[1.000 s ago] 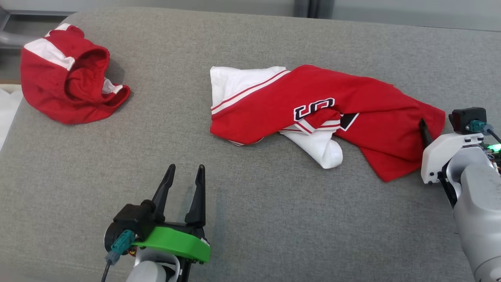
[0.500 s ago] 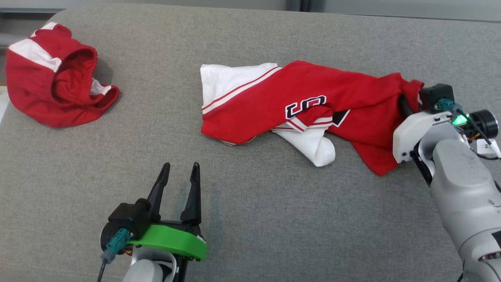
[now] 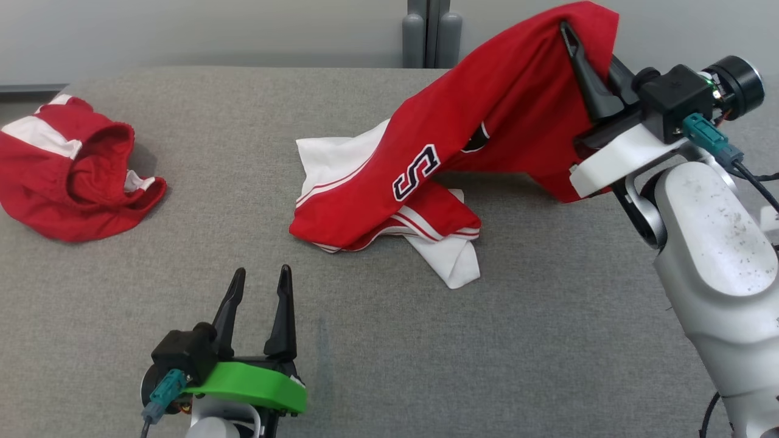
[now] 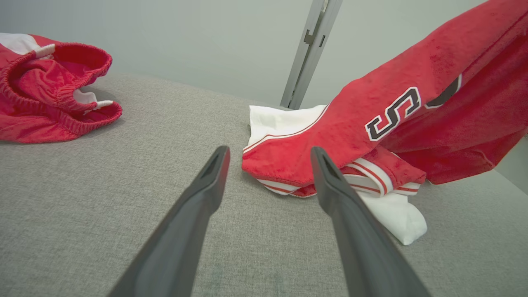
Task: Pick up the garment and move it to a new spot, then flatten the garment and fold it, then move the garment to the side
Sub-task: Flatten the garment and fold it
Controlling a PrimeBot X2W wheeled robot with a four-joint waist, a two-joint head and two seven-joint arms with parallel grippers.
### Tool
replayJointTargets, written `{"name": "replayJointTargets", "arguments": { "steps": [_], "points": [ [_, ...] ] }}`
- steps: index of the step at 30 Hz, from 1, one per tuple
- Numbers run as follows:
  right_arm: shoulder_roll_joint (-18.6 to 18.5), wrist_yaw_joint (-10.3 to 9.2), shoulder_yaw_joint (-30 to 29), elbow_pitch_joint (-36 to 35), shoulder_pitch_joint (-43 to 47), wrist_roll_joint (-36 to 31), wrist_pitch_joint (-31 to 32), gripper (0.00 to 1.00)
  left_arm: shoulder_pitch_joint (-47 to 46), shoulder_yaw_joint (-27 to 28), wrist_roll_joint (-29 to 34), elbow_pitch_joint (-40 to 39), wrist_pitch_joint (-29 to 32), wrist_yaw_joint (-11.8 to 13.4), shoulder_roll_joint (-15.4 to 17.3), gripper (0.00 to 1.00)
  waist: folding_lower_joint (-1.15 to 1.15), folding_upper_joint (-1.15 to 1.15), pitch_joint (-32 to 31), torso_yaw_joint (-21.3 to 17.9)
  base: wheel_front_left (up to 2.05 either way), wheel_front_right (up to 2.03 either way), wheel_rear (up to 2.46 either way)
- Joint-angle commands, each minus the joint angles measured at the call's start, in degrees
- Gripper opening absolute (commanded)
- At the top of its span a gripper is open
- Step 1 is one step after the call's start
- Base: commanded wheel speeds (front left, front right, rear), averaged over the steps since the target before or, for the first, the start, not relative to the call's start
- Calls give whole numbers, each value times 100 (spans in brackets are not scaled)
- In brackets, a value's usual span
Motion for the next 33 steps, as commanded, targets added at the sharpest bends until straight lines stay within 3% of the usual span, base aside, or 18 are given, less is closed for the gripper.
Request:
{"name": "replayJointTargets", "arguments": {
  "steps": [1, 9, 14, 20, 26, 33],
  "points": [
    [-57, -6, 116, -369, 128, 127, 94, 0, 101, 30, -26, -19, 0, 30, 14, 100, 0, 0, -235, -182, 0, 0, 0],
    [-326, -7, 642, -2871, 167, 534, 1163, 0, 236, 123, -74, -77, 0, 42, 14, 100, 0, 0, -506, -295, 0, 0, 0],
    [-470, -7, 515, -3158, 9, 655, 1744, 0, 155, 60, -139, -129, 0, 40, 14, 100, 0, 0, -440, -210, 0, 0, 0],
    [-726, -7, -71, -2241, 105, 537, 1812, 0, 0, -27, -194, -233, 0, 51, 14, 100, 0, 0, -107, -5, 0, 0, 0],
    [-988, -7, -760, -504, -63, 291, 1308, 0, -187, -145, -232, -325, 0, 22, 14, 100, 0, 0, 323, 237, 0, 0, 0],
    [-1333, -7, -1014, 1625, -773, -3, 536, 0, -479, -432, -295, -371, 0, -22, 14, 100, 0, 0, 756, 555, 0, 0, 0]
  ]
}}
